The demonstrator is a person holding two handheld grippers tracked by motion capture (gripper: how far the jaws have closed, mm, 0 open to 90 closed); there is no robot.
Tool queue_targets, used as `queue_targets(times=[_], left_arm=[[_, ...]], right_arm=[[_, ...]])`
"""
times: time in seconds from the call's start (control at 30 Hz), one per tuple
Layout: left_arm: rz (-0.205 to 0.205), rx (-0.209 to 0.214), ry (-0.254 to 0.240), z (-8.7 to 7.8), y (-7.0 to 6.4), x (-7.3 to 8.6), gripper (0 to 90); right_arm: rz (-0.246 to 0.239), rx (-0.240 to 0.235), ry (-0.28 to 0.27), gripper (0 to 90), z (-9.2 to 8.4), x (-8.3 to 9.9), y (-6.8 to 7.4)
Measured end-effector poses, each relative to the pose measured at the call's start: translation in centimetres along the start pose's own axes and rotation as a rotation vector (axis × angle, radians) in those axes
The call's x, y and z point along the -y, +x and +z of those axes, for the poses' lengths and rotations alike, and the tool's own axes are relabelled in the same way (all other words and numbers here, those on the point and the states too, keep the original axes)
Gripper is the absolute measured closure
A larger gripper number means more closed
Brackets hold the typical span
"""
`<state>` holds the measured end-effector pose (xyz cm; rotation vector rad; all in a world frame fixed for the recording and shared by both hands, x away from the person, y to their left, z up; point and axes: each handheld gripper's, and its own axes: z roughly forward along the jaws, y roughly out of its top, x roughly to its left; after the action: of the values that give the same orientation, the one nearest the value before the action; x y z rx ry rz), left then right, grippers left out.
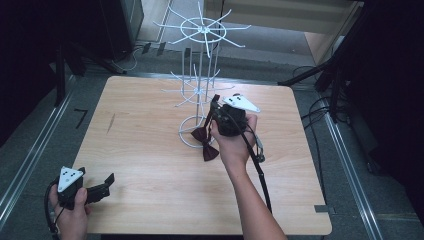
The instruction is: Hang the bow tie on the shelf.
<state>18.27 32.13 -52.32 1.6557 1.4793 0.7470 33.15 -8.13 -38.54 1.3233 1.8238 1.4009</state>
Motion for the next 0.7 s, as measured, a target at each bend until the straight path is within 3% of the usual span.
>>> queue_targets(times=[0.13, 0.33, 0.53, 0.57, 0.7], left_arm=[[0.000, 0.001, -0.002, 0.0, 0.0, 0.0, 0.1], [0.004, 0.001, 0.003, 0.0, 0.0, 0.0, 0.2], [0.005, 0.002, 0.002, 0.0, 0.0, 0.0, 0.1], [0.005, 0.002, 0.003, 0.0, 0.0, 0.0, 0.1], [0.004, 0.002, 0.001, 0.0, 0.0, 0.0, 0.1]], right_arm=[[0.010, -0.008, 0.017, 89.0, 0.4, 0.6, -0.4], [0.022, -0.063, 0.026, 72.7, 0.4, 1.5, -1.2], [-0.057, -0.065, 0.009, 50.6, 0.1, 2.3, -1.4], [-0.084, -0.067, -0.005, 39.2, -0.1, 2.5, -1.5], [-0.098, -0.036, 0.014, 29.7, -0.5, 2.9, -1.7]])
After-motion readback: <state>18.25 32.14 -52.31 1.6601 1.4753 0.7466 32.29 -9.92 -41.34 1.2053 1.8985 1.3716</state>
